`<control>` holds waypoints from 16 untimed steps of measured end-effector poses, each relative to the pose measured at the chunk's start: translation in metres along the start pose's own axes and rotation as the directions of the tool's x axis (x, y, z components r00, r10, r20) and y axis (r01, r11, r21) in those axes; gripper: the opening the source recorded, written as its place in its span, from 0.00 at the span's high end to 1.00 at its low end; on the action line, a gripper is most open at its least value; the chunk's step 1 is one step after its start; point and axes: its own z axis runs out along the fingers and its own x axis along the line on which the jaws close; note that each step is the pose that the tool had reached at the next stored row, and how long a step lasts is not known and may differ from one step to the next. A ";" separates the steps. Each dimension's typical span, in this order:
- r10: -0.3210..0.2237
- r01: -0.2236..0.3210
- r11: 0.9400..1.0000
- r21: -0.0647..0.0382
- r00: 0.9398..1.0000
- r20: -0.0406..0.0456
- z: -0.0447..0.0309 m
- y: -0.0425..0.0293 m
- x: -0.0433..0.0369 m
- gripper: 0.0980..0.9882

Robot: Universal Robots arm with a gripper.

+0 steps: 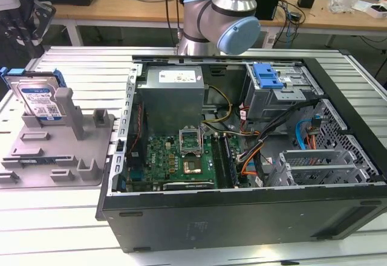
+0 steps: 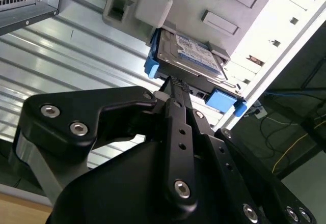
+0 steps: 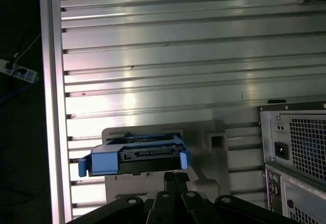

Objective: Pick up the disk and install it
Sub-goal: 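Pick up the disk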

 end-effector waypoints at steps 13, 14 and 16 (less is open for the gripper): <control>-0.063 0.063 0.998 0.000 0.998 -0.007 0.0001 0.0000 0.0000 0.99; -0.080 0.080 0.997 -0.001 0.997 -0.008 0.0001 0.0000 0.0000 0.99; -0.131 0.131 0.991 -0.001 0.991 -0.011 0.0002 0.0000 0.0000 0.99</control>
